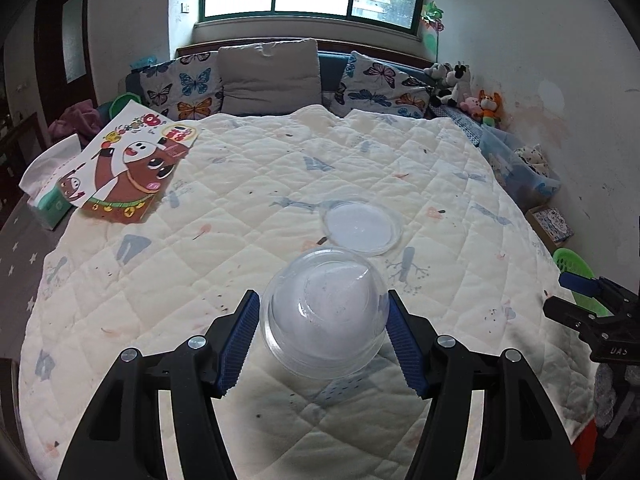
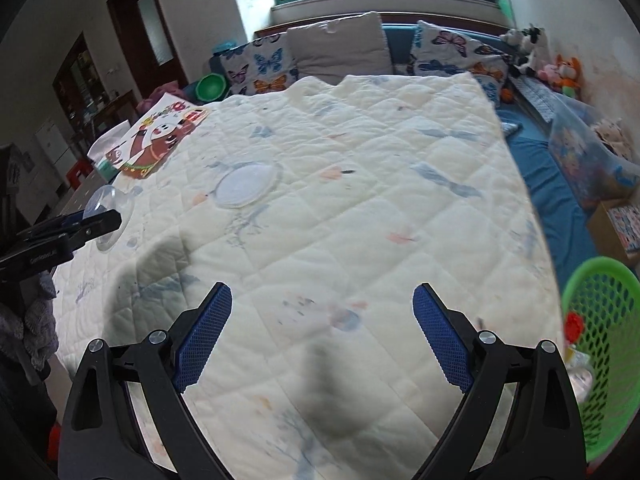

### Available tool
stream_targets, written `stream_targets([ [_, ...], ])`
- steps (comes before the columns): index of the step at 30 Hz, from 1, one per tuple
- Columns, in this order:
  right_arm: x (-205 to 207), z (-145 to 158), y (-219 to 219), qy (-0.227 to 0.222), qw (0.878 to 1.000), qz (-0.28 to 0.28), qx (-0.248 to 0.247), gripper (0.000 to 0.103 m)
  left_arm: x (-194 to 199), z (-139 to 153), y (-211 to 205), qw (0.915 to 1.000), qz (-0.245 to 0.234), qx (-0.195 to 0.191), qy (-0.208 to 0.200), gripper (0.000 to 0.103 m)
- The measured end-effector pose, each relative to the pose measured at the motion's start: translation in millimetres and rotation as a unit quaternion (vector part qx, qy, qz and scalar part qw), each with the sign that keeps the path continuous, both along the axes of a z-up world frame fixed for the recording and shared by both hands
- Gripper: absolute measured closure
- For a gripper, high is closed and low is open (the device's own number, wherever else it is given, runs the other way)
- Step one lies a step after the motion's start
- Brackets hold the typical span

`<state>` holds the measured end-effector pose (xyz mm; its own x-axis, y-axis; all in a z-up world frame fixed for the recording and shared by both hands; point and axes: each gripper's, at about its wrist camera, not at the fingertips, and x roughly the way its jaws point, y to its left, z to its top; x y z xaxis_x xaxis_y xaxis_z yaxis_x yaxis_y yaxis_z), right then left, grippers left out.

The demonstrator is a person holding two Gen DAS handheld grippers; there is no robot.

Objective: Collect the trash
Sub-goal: 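Grasp the clear round plastic plate with the right tool while the left tool holds the dome lid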

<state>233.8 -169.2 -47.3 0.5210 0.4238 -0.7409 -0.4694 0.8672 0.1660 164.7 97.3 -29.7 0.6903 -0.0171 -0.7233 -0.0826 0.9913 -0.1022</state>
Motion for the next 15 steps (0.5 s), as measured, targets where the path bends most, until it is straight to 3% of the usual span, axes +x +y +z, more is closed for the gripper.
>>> stream_targets([
  [15, 53, -24, 125, 0.016, 0.997, 0.078, -0.022, 0.011, -24, -8, 50, 0.9990, 0.038, -0.022, 0.002, 0.042],
])
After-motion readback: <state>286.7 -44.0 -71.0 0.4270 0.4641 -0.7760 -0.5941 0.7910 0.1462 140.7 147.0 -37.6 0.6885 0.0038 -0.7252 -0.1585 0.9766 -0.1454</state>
